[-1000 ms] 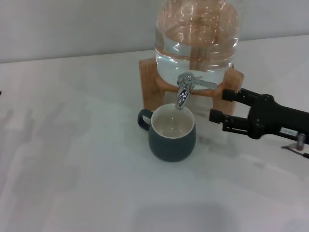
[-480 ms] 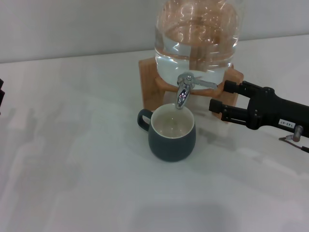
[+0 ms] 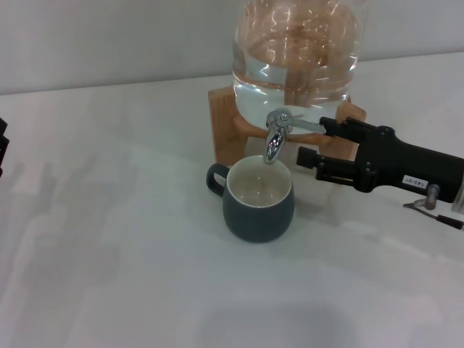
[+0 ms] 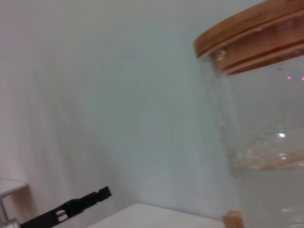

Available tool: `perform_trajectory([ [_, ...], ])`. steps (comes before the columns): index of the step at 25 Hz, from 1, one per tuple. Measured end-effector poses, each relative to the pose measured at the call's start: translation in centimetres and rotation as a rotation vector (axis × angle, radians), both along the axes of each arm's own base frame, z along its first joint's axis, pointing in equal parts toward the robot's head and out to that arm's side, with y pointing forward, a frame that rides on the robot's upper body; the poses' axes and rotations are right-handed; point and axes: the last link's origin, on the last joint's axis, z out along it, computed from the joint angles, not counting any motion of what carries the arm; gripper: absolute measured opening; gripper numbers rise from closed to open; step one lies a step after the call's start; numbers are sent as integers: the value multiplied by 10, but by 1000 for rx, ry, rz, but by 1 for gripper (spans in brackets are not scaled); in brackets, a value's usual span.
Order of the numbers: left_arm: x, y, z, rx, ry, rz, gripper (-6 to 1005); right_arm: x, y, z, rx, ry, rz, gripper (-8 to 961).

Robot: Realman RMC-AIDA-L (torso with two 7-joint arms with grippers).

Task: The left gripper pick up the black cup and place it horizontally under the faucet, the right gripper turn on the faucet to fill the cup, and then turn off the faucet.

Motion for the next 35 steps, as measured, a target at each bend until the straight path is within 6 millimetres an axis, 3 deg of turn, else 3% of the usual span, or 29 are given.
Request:
perform_trajectory([
  [8,-1,1,-2,-7,4,11,515,-13,0,-6,-27,4,53,849],
  [18,-2,0,-3,-11,5,14,515,-15,-7,-7,-48,19,79,849],
  [25,-3,-1,-3,-13,6,16,515,4,-10,15,19,20,26,849],
  [31,-5,1,-5,-26,17,29,515,26,-31,37,60,37,-13,849],
  [35,-5,5,-6,-41,49,29,515,37,-44,38,64,41,-52,850],
])
